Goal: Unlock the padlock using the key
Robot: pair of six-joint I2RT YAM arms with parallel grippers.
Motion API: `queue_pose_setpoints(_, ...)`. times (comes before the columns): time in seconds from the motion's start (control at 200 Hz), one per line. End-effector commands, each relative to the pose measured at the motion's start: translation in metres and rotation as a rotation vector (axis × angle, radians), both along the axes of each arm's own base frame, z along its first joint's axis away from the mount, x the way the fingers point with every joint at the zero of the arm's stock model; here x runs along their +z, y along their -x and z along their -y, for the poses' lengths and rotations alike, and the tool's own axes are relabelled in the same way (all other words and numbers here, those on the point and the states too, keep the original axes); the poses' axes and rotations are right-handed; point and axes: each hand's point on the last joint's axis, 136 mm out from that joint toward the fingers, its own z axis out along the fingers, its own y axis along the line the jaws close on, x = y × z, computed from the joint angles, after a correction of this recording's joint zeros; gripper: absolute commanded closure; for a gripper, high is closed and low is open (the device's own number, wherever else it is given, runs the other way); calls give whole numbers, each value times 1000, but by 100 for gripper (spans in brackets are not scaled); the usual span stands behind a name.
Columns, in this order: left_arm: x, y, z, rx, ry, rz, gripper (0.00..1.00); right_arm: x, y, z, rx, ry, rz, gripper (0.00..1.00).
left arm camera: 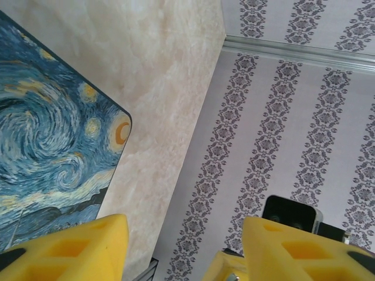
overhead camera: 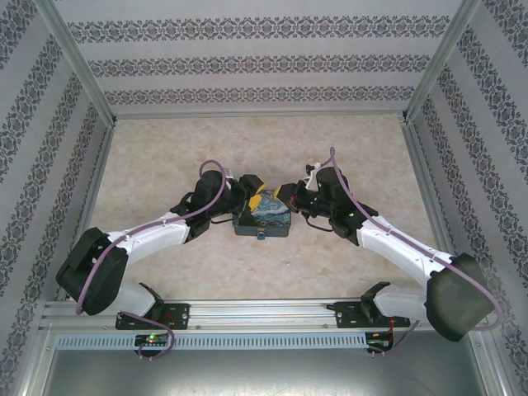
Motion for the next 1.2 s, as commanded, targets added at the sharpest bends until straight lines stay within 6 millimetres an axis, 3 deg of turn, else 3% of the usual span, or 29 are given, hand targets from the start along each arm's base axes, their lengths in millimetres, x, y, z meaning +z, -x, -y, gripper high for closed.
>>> queue_pose_setpoints(0.0, 19, -2, 1, 10, 33, 63, 49, 7, -2, -3, -10, -14, 22, 100)
queue_pose_setpoints(0.46, 30, 0, 12, -8, 52, 99, 53, 6, -3, -7, -9, -13, 19, 100)
queue_pose_setpoints(1.194, 25, 2, 21, -28, 55, 93, 62, 3, -4, -7, -12, -10, 12, 100)
